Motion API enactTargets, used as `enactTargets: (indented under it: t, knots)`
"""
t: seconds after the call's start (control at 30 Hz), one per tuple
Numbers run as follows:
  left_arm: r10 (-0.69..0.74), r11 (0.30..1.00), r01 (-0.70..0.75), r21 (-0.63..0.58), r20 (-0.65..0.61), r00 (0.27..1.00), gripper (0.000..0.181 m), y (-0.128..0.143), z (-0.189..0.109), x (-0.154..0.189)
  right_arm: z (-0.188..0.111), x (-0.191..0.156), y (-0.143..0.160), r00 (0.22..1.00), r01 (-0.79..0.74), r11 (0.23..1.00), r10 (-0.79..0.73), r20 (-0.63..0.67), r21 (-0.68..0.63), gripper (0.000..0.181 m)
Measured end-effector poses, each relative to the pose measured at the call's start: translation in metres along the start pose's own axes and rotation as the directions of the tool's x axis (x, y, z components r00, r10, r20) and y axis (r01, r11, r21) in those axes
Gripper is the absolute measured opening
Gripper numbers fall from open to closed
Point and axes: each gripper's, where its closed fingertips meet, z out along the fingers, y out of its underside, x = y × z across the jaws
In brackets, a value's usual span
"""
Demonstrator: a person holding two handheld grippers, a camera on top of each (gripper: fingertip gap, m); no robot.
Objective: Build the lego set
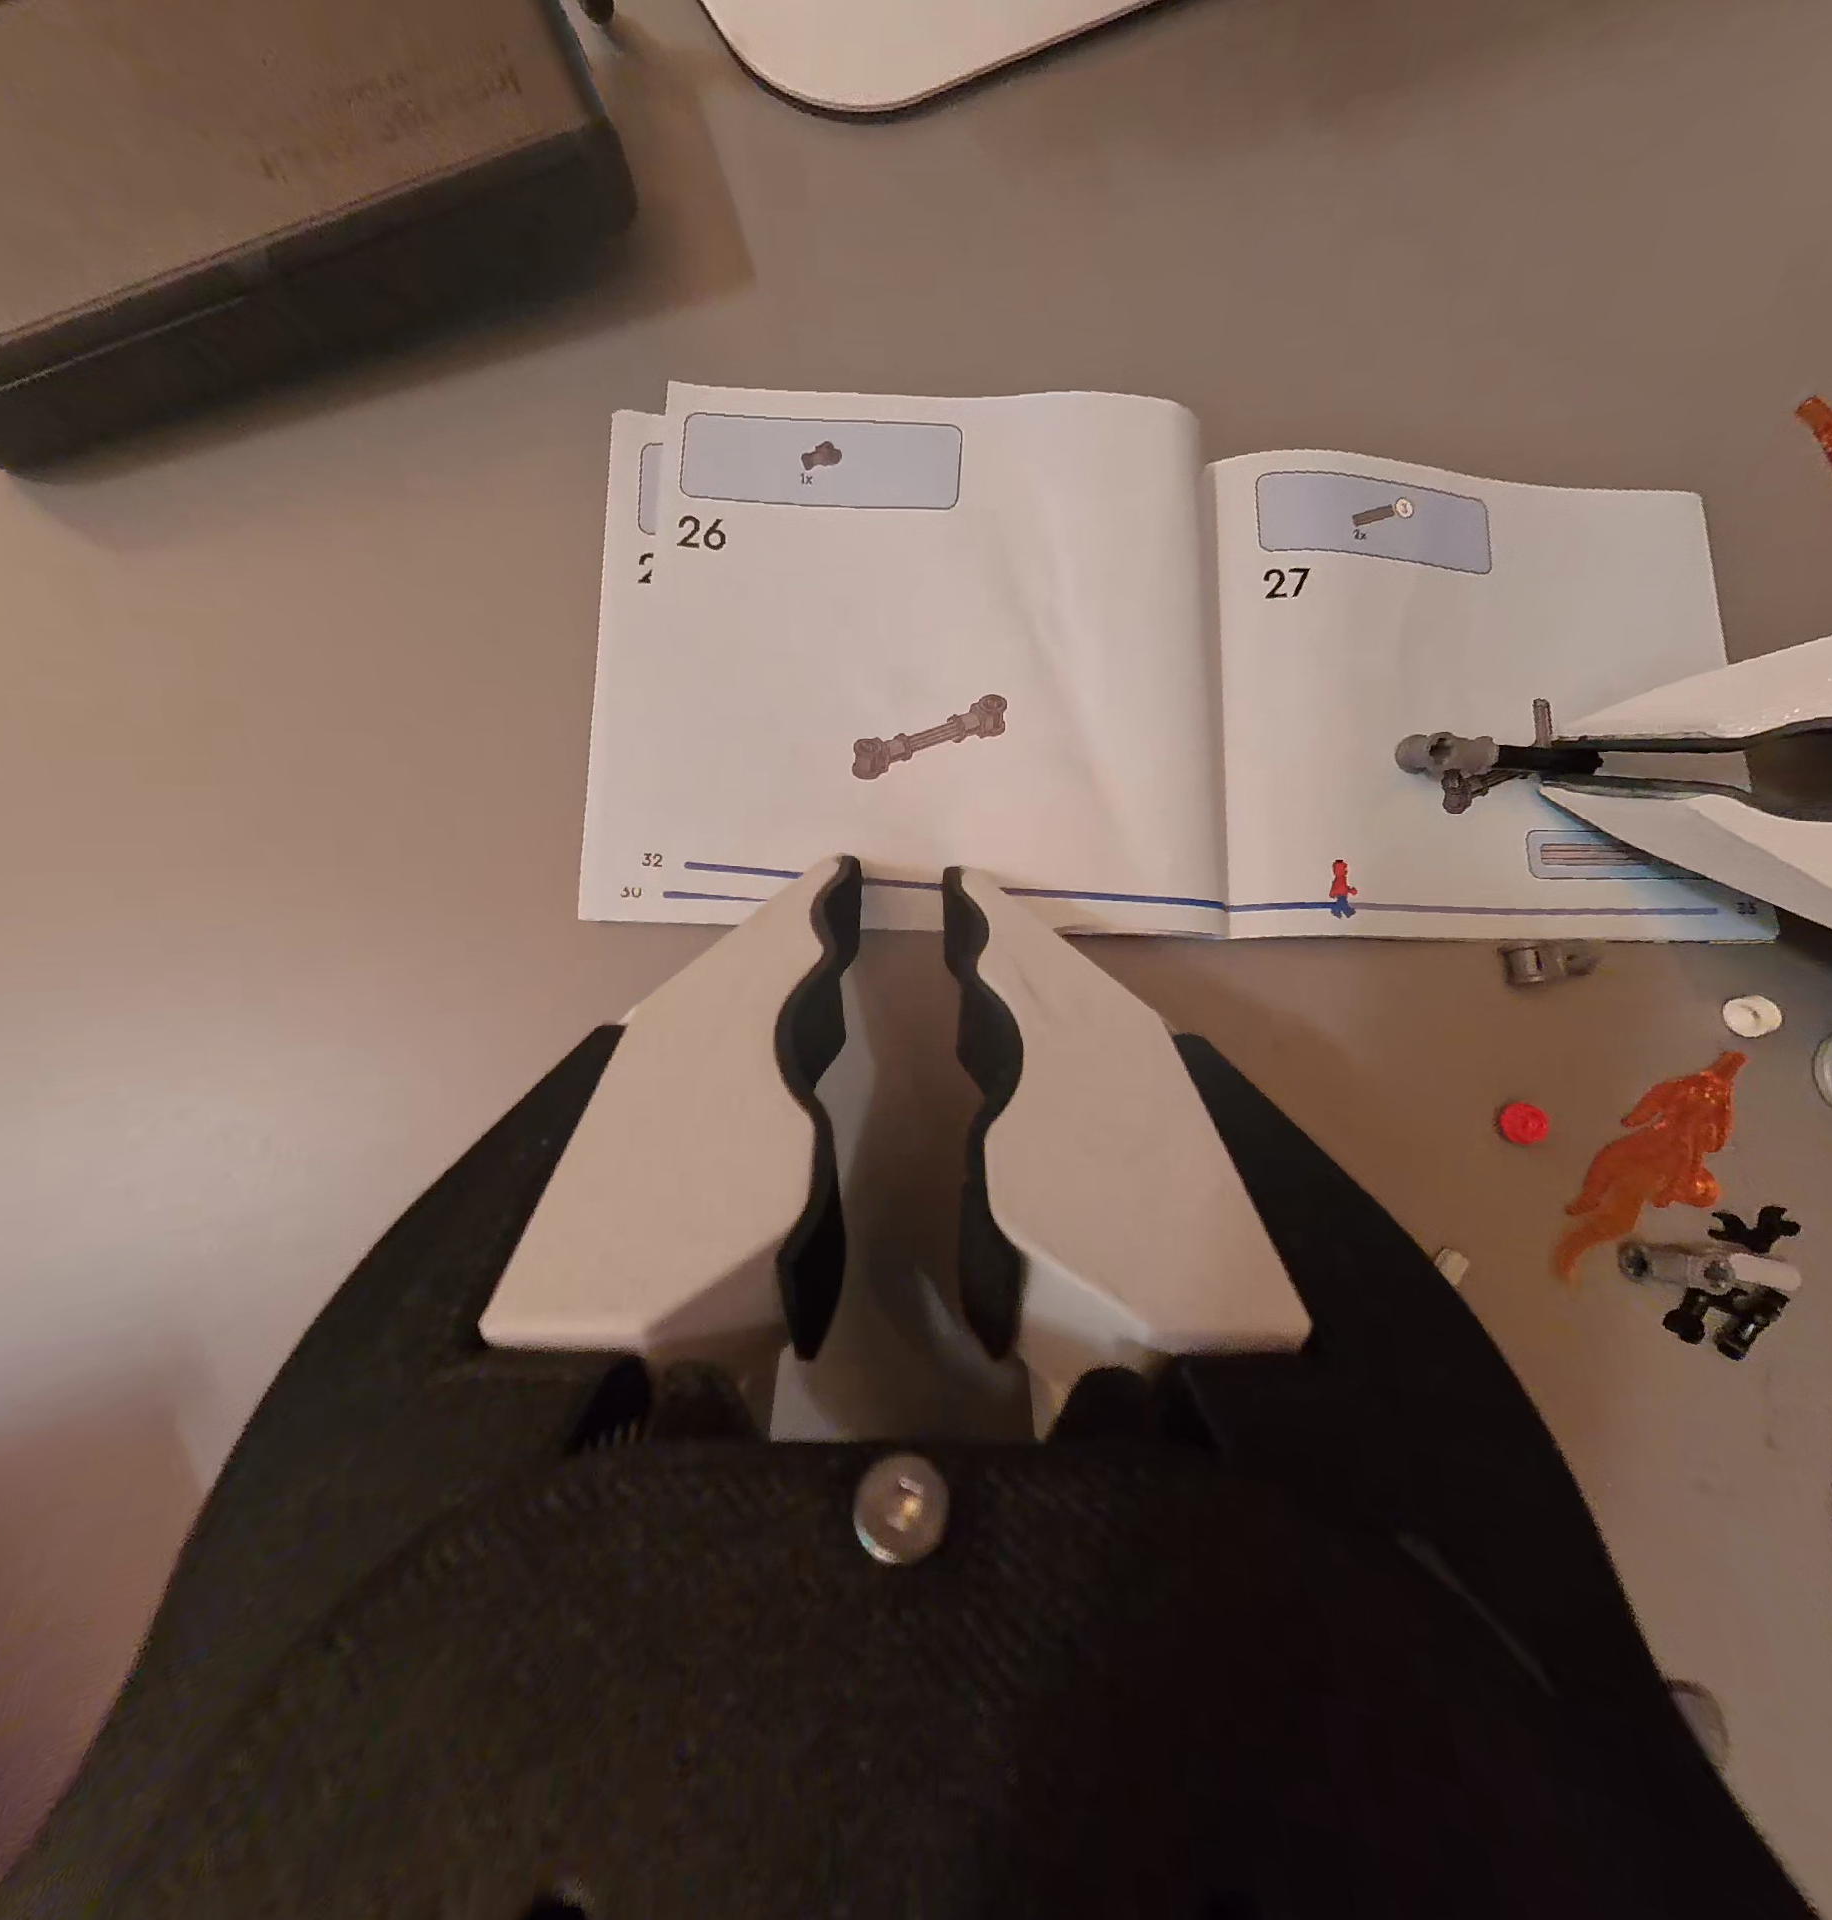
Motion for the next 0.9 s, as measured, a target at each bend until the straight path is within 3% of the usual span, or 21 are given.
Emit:
enactTargets:
  t: [0.23, 0.6, 0.9]
  knots:
    - [0.031, 0.999, -0.031, 0.036, 0.015, 0.999, 0.018, -0.007, -0.005, 0.004, -0.007, 0.003, -0.008, 1.0, 0.016, 0.999, -0.015, -0.026, 0.028, 0.002]
    - [-0.023, 0.981, 0.029, 0.192, -0.034, 0.999, 0.013, -0.029, -0.026, 0.006, -0.026, 0.021, -0.02, 0.997, -0.057, 0.991, 0.062, -0.042, 0.122, 0.002]
    - [-0.006, 0.935, 0.06, 0.35, -0.152, 0.988, 0.013, -0.052, -0.045, 0.02, -0.034, 0.024, -0.028, 0.996, -0.075, 0.982, 0.081, -0.03, 0.172, 0.002]
